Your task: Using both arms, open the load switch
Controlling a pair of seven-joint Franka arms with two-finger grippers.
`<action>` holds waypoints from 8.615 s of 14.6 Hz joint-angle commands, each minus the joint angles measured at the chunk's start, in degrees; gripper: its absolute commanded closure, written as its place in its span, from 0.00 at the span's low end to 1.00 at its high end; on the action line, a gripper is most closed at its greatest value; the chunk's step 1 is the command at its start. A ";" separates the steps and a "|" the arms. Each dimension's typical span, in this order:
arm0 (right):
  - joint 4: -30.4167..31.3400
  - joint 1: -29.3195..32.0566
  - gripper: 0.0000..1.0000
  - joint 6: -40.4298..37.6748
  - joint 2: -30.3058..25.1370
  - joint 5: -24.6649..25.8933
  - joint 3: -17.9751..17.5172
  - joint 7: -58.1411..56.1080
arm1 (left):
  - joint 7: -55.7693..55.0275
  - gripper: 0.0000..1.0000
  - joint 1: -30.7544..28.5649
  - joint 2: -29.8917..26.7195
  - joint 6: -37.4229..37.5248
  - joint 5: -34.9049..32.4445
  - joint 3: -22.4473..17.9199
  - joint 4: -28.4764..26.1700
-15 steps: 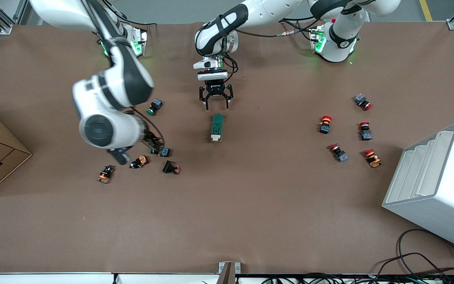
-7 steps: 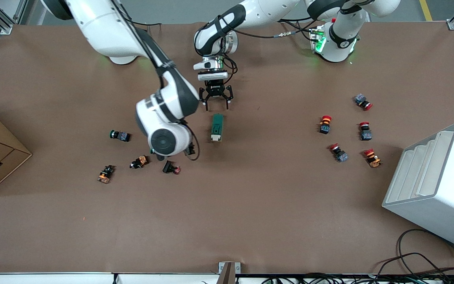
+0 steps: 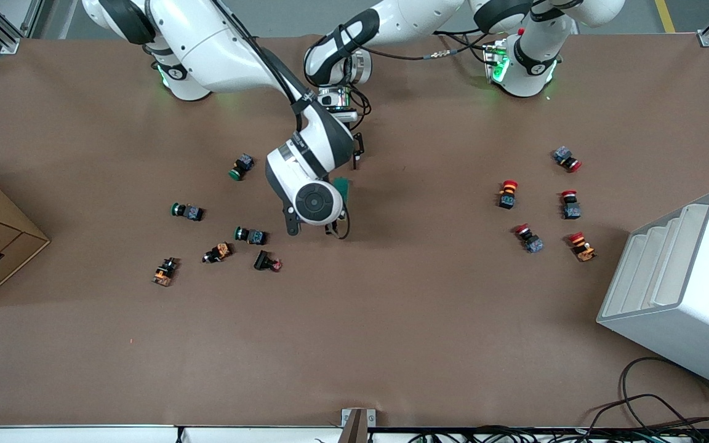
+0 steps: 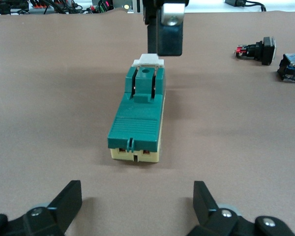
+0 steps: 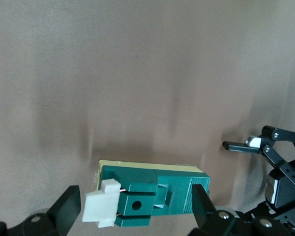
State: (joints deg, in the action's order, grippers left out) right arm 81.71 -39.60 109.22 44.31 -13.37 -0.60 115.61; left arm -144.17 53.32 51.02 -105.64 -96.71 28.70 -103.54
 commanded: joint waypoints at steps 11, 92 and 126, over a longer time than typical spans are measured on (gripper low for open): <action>-0.59 -1.71 0.00 -0.41 1.74 -1.57 0.34 0.94 | -0.85 0.00 2.05 0.58 0.79 -0.67 -1.98 0.71; -10.78 28.07 0.00 -30.64 -13.98 10.81 -1.69 -81.01 | 8.81 0.01 0.82 -3.82 0.97 8.10 -1.45 3.33; -9.21 41.62 0.00 -40.32 -33.40 13.99 -0.28 -115.87 | 92.63 0.00 -49.98 -25.77 -3.34 68.45 4.29 25.06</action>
State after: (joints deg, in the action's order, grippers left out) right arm 67.05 2.16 67.40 15.03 1.56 -1.67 0.39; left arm -57.58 2.97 30.95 -108.59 -35.90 37.61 -76.82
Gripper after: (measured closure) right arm 0.000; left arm 0.000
